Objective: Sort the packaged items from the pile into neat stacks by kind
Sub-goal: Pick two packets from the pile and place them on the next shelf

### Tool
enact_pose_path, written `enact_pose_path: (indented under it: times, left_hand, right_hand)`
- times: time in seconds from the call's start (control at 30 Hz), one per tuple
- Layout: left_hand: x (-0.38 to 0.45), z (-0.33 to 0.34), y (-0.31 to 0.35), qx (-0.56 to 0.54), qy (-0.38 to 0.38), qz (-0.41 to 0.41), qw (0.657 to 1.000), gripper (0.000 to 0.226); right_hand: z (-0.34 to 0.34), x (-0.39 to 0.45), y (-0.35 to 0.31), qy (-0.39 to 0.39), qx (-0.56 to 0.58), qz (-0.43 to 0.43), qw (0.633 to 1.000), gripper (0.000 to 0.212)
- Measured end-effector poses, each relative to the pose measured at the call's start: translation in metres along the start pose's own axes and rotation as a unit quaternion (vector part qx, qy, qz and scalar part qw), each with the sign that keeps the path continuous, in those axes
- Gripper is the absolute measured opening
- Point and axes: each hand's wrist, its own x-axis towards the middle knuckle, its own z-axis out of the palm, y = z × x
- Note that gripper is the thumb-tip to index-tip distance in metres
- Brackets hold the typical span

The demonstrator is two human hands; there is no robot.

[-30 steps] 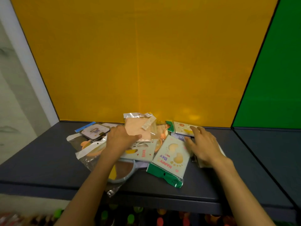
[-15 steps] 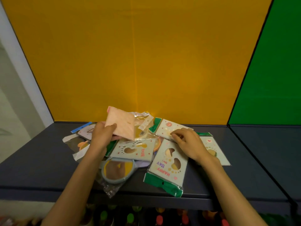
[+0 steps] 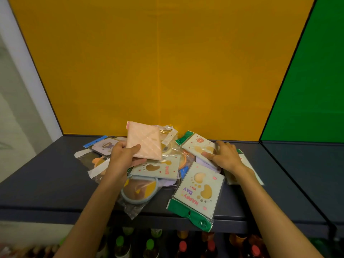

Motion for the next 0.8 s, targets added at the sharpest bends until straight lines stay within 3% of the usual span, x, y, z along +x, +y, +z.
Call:
enact_pose_path:
  times: [0.27, 0.5, 0.63, 0.8]
  left_hand:
    - [-0.01, 0.004, 0.004, -0.016, -0.016, 0.006, 1.0, 0.028]
    - [-0.012, 0.0, 0.004, -0.016, -0.024, 0.004, 1.0, 0.026]
    - [-0.014, 0.001, 0.004, -0.019, -0.037, -0.003, 0.999, 0.028]
    - [-0.019, 0.007, 0.004, -0.03, -0.069, -0.014, 0.997, 0.028]
  right_hand:
    - [-0.004, 0.011, 0.002, 0.026, 0.065, 0.051, 0.996, 0.083]
    - [-0.021, 0.005, -0.005, 0.076, 0.232, 0.12, 0.962, 0.04]
    - [-0.024, 0.004, -0.004, 0.084, 0.296, 0.141, 0.941, 0.03]
    - [-0.039, -0.013, -0.013, 0.062, 0.457, 0.161, 0.873, 0.019]
